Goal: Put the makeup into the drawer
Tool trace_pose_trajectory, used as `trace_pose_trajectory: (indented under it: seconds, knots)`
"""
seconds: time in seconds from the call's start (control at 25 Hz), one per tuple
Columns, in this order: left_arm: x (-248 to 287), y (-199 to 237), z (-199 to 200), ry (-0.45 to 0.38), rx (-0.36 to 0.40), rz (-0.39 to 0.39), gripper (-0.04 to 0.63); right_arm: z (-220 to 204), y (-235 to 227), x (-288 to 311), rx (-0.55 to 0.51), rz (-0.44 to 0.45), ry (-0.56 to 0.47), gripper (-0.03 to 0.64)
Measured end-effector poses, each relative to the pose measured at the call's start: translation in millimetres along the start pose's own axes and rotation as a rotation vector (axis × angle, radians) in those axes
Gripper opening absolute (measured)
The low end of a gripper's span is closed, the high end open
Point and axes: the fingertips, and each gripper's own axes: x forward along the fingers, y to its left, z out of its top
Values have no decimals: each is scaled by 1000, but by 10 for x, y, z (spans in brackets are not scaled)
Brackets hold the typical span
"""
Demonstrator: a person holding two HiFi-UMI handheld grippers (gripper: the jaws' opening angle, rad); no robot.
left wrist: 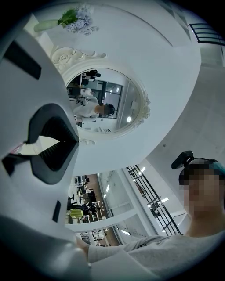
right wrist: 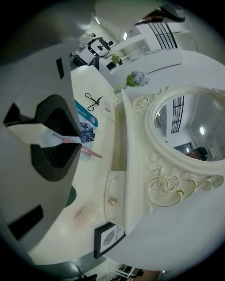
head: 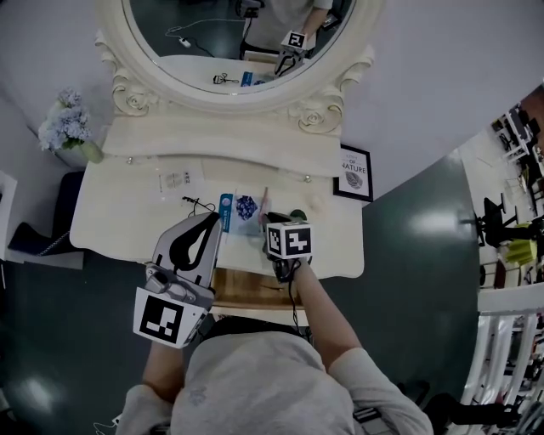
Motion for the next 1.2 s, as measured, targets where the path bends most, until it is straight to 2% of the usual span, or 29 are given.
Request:
trace_pose_trajectory:
  seconds: [0.12, 0.52, 0.64, 0.92, 1.0, 1.2]
  knots:
    - [-5, 31, -21, 4, -2, 8, 12, -32, -41, 95, 11, -18, 22, 80]
    - [-24, 130, -54, 15, -7, 36, 12, -102, -98, 328, -1, -80, 82, 104]
    - [-23, 170, -13, -7, -12, 54, 12, -148, -120, 382, -30, -103, 110, 107]
    - [-47, 239, -101, 29, -15, 60, 12, -169, -143, 437, -76, -138, 131, 104]
    - [-43, 240, -102, 29, -15, 58, 12, -169, -170, 429, -75, -146, 127, 58]
    - [-30, 257, -94, 26, -12, 55, 12, -169, -206, 412, -58, -129, 91, 41]
